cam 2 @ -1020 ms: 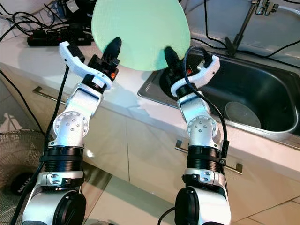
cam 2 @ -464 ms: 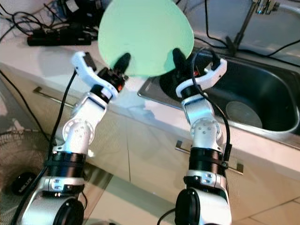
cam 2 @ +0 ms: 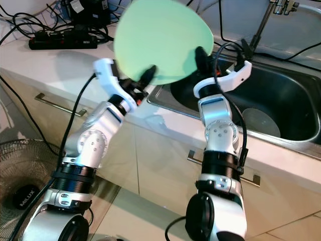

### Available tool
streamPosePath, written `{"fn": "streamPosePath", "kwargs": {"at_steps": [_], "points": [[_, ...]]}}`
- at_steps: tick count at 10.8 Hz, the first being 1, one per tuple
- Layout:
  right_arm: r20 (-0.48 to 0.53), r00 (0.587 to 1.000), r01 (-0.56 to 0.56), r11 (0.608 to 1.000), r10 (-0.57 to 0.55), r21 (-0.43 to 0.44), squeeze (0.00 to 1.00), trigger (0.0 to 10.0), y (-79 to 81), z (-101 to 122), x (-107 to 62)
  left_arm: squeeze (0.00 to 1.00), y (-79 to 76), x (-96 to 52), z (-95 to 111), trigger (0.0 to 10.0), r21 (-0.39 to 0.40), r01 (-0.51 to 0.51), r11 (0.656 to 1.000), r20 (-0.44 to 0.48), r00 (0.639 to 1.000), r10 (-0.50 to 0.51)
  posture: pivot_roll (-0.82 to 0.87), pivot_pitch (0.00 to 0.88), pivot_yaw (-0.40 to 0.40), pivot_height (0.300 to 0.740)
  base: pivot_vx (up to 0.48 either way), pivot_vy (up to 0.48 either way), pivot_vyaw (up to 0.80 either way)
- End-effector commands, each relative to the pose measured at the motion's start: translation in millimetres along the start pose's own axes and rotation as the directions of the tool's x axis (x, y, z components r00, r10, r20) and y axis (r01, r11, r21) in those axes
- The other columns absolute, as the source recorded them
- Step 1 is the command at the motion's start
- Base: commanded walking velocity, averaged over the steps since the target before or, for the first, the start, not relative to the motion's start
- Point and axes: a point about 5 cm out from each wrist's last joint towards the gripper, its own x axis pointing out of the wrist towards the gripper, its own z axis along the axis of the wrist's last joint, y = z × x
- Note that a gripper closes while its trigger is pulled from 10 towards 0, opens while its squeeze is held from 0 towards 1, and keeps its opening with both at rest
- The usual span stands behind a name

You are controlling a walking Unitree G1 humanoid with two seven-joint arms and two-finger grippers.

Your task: Kitchen organization

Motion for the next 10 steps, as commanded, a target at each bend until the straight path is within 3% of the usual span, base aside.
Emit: {"fn": "streamPosePath", "kwargs": {"at_steps": [1,4,6,10], "points": [[0.117,0.993,0.027,1.0,-0.026,-0.003,0.0,0.0,4.0,23,6.9,0.0,-3.9,-0.4,-8,10.0,0.08,0.031,0.996,-0.065,0.998,-0.026,0.09,0.06,0.001,0.74,0.0,0.0,0.0],[0.175,0.976,0.131,0.991,-0.132,0.02,0.0,0.0,-8.5,33,11.3,0.0,-7.9,-2.8,-14,10.0,0.107,0.068,0.992,-0.107,0.993,-0.057,0.1,0.06,0.0,0.74,0.0,0.0,0.0],[0.204,0.968,0.128,0.988,-0.143,0.085,0.0,0.0,-9.7,36,11.6,0.0,-10.4,-3.9,-14,10.0,0.107,0.069,0.992,-0.106,0.993,-0.058,0.1,0.059,0.001,0.74,0.0,0.0,0.0],[0.262,0.95,0.156,0.985,-0.172,0.079,0.0,0.0,-14.1,47,12.0,0.0,-6.0,-4.5,-17,10.0,0.134,0.031,0.991,-0.142,0.99,-0.012,0.1,0.057,0.001,0.74,0.0,0.0,0.0]]}}
